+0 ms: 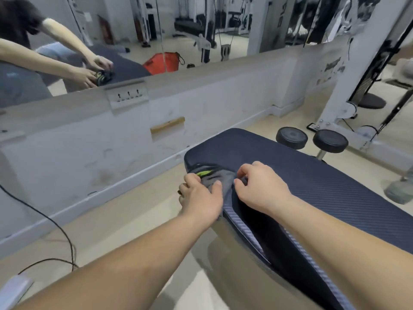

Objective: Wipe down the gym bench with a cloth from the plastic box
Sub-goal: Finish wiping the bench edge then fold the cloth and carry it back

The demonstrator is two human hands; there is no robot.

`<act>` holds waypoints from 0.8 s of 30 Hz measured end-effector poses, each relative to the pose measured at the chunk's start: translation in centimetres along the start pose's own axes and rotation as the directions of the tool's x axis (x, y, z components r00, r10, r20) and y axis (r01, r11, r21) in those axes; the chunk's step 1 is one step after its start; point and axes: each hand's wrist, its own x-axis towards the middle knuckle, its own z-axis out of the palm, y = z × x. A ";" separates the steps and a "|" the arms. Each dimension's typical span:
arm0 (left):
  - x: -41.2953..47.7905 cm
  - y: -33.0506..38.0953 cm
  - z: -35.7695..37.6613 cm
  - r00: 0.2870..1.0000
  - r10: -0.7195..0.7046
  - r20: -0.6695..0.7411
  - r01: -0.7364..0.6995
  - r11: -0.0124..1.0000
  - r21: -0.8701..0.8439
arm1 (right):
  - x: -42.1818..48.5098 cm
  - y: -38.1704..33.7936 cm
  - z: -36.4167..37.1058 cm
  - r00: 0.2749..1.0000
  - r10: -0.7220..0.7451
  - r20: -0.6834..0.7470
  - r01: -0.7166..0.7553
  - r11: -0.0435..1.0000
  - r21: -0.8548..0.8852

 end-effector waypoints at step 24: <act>18.8 9.7 5.0 0.829 0.478 0.292 -0.559 0.673 0.485 | 6.7 4.6 -3.1 0.965 0.134 0.226 -0.144 0.989 0.030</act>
